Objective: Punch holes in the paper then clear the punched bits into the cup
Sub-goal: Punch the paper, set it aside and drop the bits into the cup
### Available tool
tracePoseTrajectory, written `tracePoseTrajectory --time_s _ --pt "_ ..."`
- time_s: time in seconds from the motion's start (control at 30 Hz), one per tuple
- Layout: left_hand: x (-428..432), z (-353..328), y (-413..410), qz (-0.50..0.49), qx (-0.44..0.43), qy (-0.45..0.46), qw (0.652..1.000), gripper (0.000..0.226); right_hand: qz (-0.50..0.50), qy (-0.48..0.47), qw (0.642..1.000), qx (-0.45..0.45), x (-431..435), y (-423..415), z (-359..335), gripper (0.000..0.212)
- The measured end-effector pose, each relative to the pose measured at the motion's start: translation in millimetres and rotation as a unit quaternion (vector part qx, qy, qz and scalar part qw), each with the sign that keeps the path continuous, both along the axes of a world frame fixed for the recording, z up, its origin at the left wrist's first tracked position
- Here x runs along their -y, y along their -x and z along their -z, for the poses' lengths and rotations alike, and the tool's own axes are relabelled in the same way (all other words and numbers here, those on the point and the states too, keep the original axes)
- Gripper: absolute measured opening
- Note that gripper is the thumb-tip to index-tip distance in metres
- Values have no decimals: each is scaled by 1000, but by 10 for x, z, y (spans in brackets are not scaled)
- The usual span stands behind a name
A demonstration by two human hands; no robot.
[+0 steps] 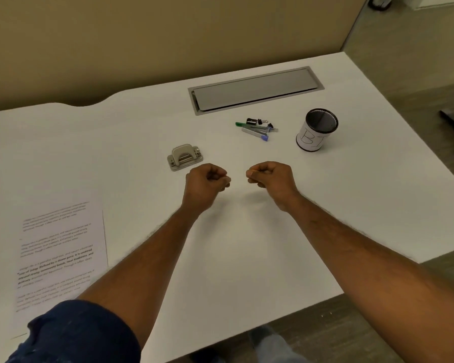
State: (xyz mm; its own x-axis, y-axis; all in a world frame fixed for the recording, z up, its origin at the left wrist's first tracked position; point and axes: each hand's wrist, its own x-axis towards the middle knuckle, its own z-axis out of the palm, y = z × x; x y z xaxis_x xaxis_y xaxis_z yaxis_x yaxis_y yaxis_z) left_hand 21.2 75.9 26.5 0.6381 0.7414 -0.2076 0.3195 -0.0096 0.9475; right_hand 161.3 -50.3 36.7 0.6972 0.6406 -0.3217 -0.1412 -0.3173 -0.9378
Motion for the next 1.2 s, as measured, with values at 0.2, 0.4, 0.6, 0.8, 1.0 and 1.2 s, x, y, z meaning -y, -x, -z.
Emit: tracePoseTrajectory --time_s 0.2,0.4,0.6,0.8,1.0,1.2 --pt "32 -328 -922 50 24 -34 998 14 51 0 998 34 53 -625 -328 14" --pt "102 -571 -1896 113 28 -112 987 16 92 -16 988 119 157 -1380 -576 15" --pt "174 -591 -2653 182 -23 -210 960 13 62 122 933 332 212 -2083 -583 12" --pt "125 -518 -3002 259 -85 -320 907 20 -38 219 892 394 221 -2373 -525 22" --pt "120 -491 -3094 272 -104 -363 885 19 -51 253 863 434 212 -2480 -548 17" --pt "142 -491 -3113 283 -136 -372 873 25 -89 265 852 443 206 -2530 -539 24"
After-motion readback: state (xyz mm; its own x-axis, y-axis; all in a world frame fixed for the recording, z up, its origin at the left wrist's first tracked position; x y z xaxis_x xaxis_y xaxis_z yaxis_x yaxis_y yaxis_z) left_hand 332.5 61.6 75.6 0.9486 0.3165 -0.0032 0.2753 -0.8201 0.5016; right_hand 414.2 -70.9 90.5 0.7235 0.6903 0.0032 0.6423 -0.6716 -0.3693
